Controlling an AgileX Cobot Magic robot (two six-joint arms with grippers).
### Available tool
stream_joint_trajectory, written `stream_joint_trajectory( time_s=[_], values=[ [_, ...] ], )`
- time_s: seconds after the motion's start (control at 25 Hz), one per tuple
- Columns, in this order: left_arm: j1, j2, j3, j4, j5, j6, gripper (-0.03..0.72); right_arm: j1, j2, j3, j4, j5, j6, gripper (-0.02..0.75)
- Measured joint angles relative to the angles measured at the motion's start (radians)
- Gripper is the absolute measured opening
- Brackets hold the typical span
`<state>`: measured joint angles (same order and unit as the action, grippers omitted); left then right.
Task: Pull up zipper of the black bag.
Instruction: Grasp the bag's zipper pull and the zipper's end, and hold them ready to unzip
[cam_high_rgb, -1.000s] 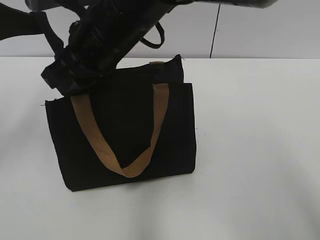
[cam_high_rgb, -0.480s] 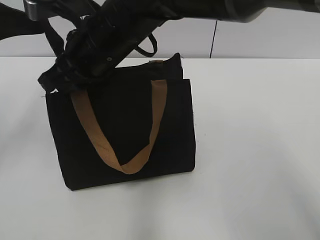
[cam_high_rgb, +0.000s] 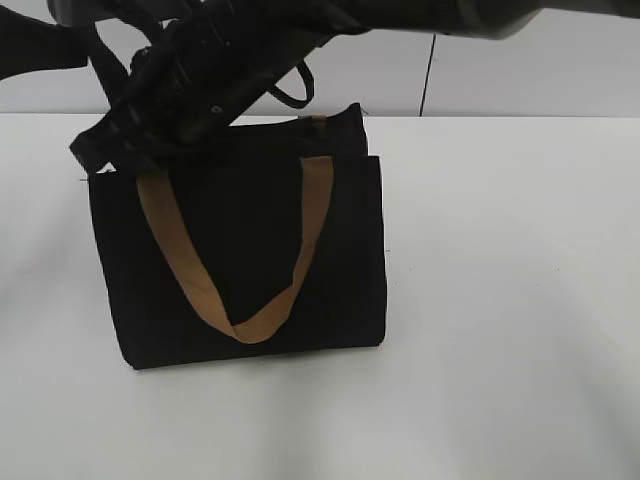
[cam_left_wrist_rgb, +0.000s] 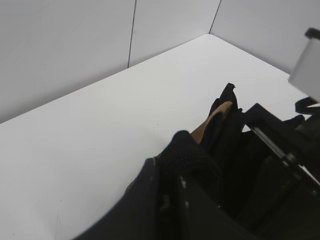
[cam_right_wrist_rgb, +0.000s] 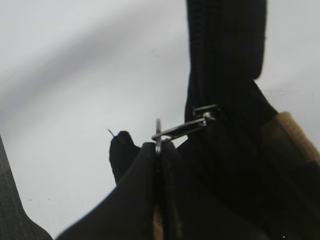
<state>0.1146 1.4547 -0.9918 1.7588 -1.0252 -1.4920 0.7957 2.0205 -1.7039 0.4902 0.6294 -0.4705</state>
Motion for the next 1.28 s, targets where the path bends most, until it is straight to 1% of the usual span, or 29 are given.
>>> stream_joint_trajectory(
  time_s=[0.24, 0.48, 0.72, 0.8, 0.92, 0.96, 1.04, 1.16, 1.28],
  values=[
    [0.0, 0.0, 0.0, 0.0, 0.0, 0.0, 0.021, -0.01, 0.0, 0.0, 0.053, -0.001, 0.0, -0.008],
    [0.0, 0.0, 0.0, 0.0, -0.006, 0.0, 0.021, -0.01, -0.001, 0.0, 0.073, -0.013, 0.0, 0.06],
    [0.0, 0.0, 0.0, 0.0, -0.016, 0.0, 0.021, -0.01, -0.001, 0.0, 0.093, -0.032, 0.0, 0.071],
    [0.0, 0.0, 0.0, 0.0, -0.021, 0.0, 0.021, -0.01, -0.001, 0.0, 0.093, -0.032, 0.0, 0.066],
    [0.0, 0.0, 0.0, 0.0, -0.022, 0.0, 0.021, -0.01, -0.001, 0.0, 0.089, -0.032, 0.0, -0.007],
    [0.0, 0.0, 0.0, 0.0, -0.022, 0.0, 0.021, -0.01, -0.001, 0.0, 0.088, -0.031, 0.0, -0.014],
    [0.0, 0.0, 0.0, 0.0, -0.022, 0.0, 0.021, -0.01, -0.001, 0.0, 0.086, -0.02, 0.0, -0.015],
    [0.0, -0.004, 0.0, 0.0, -0.022, -0.012, 0.021, -0.01, -0.001, 0.0, 0.076, 0.044, 0.0, -0.015],
    [0.001, -0.018, 0.0, 0.0, -0.024, -0.055, 0.021, -0.011, -0.014, 0.0, 0.03, 0.1, 0.009, -0.015]
  ],
)
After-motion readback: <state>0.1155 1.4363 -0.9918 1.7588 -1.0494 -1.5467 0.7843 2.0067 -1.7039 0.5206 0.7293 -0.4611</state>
